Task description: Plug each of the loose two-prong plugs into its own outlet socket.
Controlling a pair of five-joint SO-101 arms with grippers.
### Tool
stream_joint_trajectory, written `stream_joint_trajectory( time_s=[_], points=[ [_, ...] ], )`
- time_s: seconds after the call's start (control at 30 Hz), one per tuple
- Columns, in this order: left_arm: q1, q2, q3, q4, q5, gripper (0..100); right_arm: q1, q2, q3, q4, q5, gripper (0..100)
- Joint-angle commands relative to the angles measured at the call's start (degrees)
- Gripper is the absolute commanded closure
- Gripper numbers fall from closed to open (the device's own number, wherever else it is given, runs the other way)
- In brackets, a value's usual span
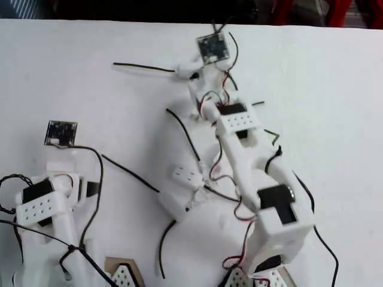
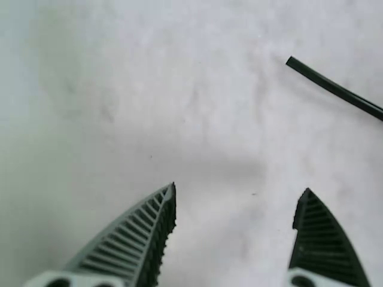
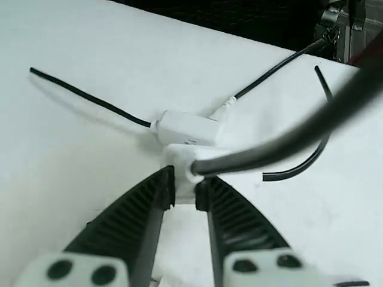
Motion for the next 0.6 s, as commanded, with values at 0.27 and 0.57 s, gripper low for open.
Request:
stream_joint_trajectory(
  time_s=[0.27, 0.57],
  points=[
    [-0.2, -1.6, 0.4, -2.5, 0.4, 69, 0.2, 1.5, -16.9, 28.4, -11.1, 71.4],
    [-0.2, -2.0, 1.0, -3.1, 0.4, 69, -4.3, 4.8, -17.2, 36.1, -13.3, 86.5]
  ],
)
